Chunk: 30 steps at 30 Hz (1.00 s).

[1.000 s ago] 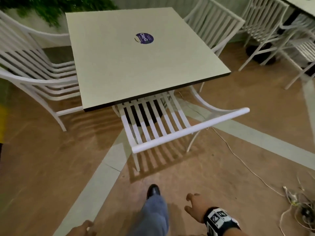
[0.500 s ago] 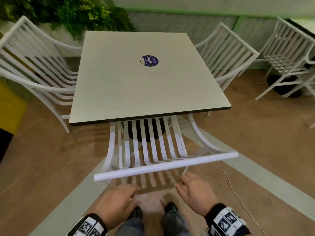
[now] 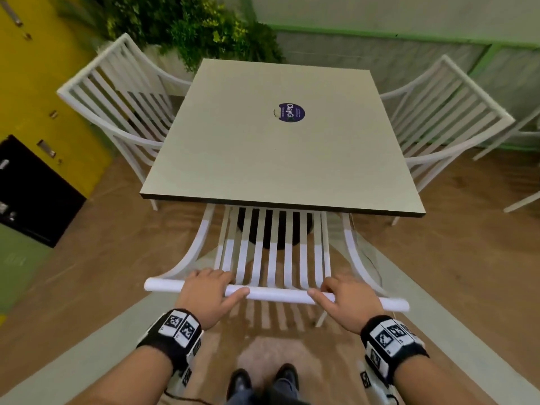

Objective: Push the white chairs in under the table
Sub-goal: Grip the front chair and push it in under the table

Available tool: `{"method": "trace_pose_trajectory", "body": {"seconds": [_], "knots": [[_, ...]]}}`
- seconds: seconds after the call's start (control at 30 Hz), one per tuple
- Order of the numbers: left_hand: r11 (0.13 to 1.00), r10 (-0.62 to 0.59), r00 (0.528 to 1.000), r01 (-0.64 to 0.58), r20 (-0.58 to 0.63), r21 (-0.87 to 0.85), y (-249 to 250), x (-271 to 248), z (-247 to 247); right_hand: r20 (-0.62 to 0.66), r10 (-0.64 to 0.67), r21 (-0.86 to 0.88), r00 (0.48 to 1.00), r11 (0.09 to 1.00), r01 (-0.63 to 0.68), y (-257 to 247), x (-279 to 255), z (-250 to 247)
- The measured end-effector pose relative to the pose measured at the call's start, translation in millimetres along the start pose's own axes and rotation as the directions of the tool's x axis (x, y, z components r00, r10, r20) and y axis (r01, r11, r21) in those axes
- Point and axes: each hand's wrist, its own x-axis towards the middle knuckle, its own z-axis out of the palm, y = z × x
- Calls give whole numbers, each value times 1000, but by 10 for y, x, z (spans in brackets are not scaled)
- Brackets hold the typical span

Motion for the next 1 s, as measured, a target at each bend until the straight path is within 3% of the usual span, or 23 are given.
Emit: {"method": "trace_pose_trajectory", "body": {"seconds": [0.23,0.47,0.73,1.0], "knots": [[999,10,997,-13,73,38,-48,73,-85,-67,22,-37,997,999,-25,-60,-28,72],[1000,-22,1000,21,22,18,15,59,12,-41,-12,-49,999,999,10,24,19,7],[997,70,997,-71,32,27,-132,120,-16,-69,-5,-78,998,997,0,-53,23,32],[999,47,999,-48,24,11,-106,108,-10,-43,1,-20,999,1000,-2,-34,11,-27]]}}
